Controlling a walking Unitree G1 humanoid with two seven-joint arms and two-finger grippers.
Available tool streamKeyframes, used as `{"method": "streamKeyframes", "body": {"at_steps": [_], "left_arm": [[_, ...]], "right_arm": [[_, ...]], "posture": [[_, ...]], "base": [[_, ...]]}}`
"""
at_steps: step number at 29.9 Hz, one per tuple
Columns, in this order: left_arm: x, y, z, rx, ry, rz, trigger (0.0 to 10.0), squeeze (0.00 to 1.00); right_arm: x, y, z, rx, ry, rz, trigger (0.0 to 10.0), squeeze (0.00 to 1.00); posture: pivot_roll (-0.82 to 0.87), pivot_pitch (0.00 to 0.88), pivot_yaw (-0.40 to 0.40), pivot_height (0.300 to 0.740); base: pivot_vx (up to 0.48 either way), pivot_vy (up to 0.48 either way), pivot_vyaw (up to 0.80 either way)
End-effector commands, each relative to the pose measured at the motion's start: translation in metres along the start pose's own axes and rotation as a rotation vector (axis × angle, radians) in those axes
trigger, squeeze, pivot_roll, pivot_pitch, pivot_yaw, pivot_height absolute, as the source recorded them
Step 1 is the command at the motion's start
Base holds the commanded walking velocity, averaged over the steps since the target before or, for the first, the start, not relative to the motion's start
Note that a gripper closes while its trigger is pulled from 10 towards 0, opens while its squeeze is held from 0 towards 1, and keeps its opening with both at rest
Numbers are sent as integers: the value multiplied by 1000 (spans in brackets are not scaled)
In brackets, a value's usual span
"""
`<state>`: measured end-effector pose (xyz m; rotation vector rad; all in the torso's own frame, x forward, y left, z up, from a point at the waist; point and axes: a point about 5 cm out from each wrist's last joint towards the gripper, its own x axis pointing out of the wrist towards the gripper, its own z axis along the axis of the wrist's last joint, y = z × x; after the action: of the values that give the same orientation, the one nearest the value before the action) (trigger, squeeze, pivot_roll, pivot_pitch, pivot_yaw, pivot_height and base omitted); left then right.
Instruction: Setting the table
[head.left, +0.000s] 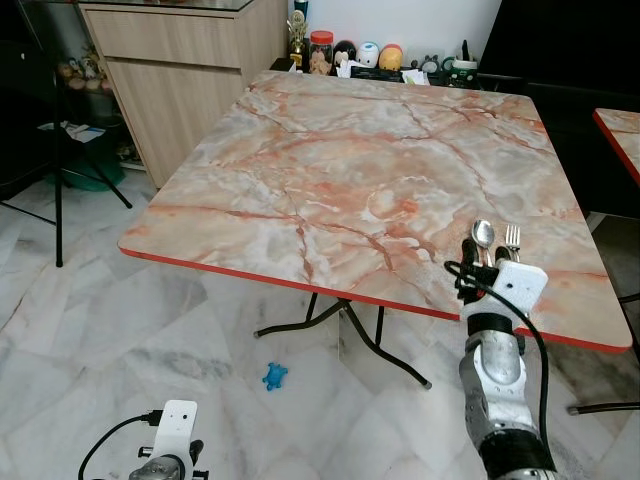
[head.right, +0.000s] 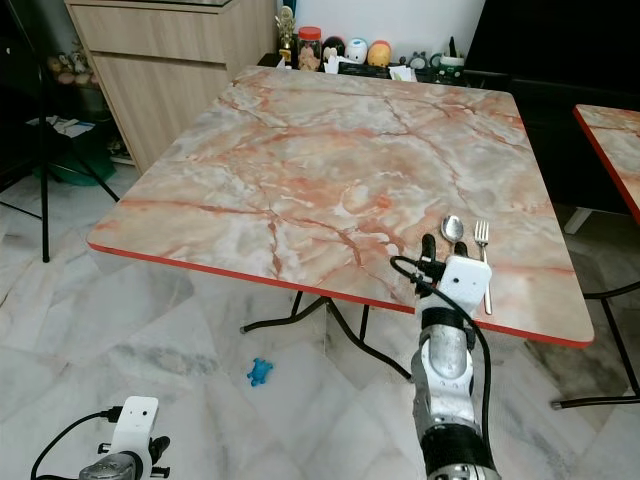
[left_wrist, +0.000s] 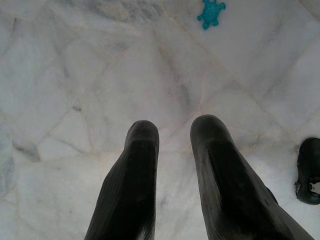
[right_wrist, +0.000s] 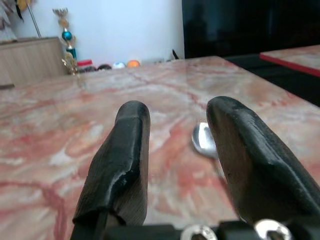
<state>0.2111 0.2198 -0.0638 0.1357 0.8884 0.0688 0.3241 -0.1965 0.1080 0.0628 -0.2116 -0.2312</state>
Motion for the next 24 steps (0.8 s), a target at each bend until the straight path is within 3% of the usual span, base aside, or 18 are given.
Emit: {"method": "streamKeyframes", "body": {"at_steps": [1, 16, 24], "left_arm": [[0, 1, -3, 1, 15, 7, 10000, 0], [0, -2, -1, -7, 8, 5, 10000, 0], [1, -1, 3, -8, -1, 8, 10000, 0]], "right_arm": [[1, -6, -3, 2, 24, -13, 10000, 0], [6, -3, -1, 12, 23, -4, 10000, 0], [3, 9, -2, 29, 11, 34, 10000, 0]], "posture": [[54, 0, 8, 740], [57, 0, 7, 740], [66, 0, 7, 740]], "base": [[0, 0, -781], [0, 0, -767], [0, 0, 0]]}}
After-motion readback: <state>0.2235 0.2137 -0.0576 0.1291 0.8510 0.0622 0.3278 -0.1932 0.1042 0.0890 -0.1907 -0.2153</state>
